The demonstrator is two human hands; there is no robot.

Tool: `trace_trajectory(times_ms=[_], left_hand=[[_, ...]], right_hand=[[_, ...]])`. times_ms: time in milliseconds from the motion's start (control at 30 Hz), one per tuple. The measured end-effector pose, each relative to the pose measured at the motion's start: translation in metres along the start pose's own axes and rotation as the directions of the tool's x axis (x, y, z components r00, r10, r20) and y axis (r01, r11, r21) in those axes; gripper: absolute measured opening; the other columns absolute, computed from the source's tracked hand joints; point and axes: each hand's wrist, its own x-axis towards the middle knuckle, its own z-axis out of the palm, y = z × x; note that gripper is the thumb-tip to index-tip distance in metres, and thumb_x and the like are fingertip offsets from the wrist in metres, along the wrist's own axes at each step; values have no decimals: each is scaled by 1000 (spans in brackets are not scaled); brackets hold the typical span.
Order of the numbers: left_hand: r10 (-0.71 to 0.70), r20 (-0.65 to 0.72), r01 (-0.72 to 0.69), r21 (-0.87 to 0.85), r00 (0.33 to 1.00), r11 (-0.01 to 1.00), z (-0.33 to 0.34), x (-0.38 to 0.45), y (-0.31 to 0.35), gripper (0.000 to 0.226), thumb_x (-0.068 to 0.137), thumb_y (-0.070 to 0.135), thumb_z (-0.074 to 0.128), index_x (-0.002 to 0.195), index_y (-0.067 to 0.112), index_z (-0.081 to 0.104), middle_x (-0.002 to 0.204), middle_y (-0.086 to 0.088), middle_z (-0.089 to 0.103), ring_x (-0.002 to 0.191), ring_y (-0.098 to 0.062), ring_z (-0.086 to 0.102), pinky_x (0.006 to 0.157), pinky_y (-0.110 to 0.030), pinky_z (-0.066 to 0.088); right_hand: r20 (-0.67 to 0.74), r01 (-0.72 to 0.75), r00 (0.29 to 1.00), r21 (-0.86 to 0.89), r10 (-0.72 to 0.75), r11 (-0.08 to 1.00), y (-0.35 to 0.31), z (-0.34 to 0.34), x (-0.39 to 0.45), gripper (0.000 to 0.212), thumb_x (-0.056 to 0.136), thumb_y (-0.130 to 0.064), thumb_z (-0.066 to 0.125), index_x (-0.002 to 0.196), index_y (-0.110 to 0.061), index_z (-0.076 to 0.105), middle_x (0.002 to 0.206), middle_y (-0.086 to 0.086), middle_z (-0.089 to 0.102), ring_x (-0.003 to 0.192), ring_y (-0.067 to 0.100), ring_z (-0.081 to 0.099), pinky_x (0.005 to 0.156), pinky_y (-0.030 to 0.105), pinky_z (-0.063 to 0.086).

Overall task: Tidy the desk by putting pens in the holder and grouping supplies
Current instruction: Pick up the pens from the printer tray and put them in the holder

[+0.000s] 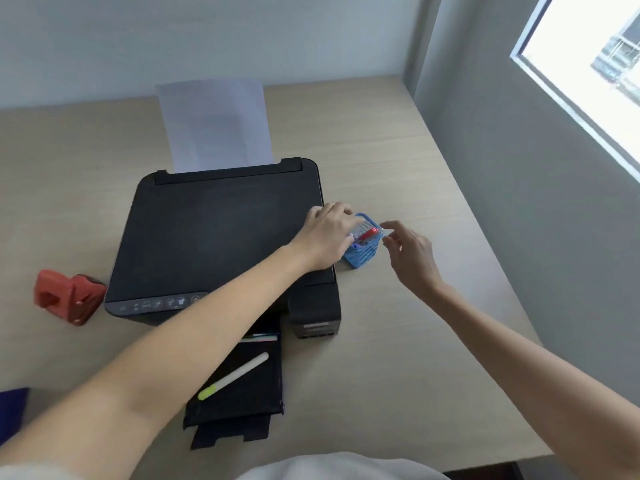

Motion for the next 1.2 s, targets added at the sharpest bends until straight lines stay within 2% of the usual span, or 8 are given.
trace_trajectory(times_ms=[100, 167, 333, 467, 700, 867, 1033, 1200], left_hand=[[51, -259, -115, -238, 965, 964, -21, -81, -16, 29, 93, 9, 56, 122, 10, 62, 115, -5, 59, 107, -16, 53, 96, -27, 45], [18, -352, -119, -268, 936, 956, -22, -141, -29, 19, 93, 5, 57, 109, 7, 67, 103, -2, 64, 95, -10, 58, 87, -16, 45], [-294, -209, 260, -175, 933, 950, 47, -264, -63, 19, 90, 28, 51, 95, 18, 67, 89, 8, 64, 81, -3, 56, 74, -4, 44], [-457, 69, 460, -28, 887, 888, 106, -304, -86, 26, 84, 26, 68, 107, 14, 61, 102, -4, 59, 91, -23, 62, 71, -37, 57], [-414, 45, 410, 66, 909, 910, 104, -331, -88, 16, 83, 19, 72, 78, 16, 56, 74, 1, 63, 63, -20, 63, 48, -30, 46], [-398, -35, 397, -29, 917, 917, 76, -357, -97, 20, 87, 19, 67, 75, 14, 52, 63, 0, 63, 51, -21, 58, 46, -27, 30], [-438, -75, 430, -105, 896, 897, 48, -363, -114, 24, 100, 29, 39, 88, 11, 50, 69, 3, 50, 57, -23, 43, 45, -23, 25], [-483, -107, 455, -208, 869, 866, 13, -349, -119, 25, 101, 27, 39, 84, 10, 44, 56, 7, 40, 46, -15, 39, 41, -22, 22]], right_hand=[[-159, 223, 963, 26, -216, 974, -37, -7, -42, 14, 91, -1, 54, 99, -8, 62, 74, -7, 56, 58, 11, 44, 57, 16, 36], [-126, 366, 926, 62, -357, 928, -59, -2, -74, 11, 90, 1, 53, 95, -3, 62, 72, 2, 59, 61, 13, 45, 59, 20, 40], [361, 652, 677, 109, -642, 750, -98, 59, -135, 15, 91, 0, 53, 105, -4, 57, 87, 12, 60, 73, 24, 54, 63, 28, 48], [619, 634, 629, -57, -471, 771, -113, 119, -155, 29, 83, 2, 54, 111, -6, 54, 101, 10, 59, 86, 26, 59, 67, 34, 57], [635, 426, 770, -434, -66, 794, -139, 160, -146, 59, 79, 9, 54, 133, -3, 35, 121, 17, 45, 105, 34, 57, 72, 41, 59], [590, 351, 806, -538, 45, 766, -137, 189, -141, 30, 90, -9, 53, 117, -9, 41, 117, 15, 45, 102, 34, 51, 55, 39, 51], [676, 421, 733, -539, 76, 730, -147, 194, -143, 22, 95, -17, 44, 113, -5, 45, 116, 15, 48, 106, 33, 48, 69, 39, 49], [783, 464, 617, -442, 78, 768, -168, 167, -138, 22, 91, 1, 38, 112, -2, 43, 105, 20, 61, 83, 38, 63, 60, 40, 42]])
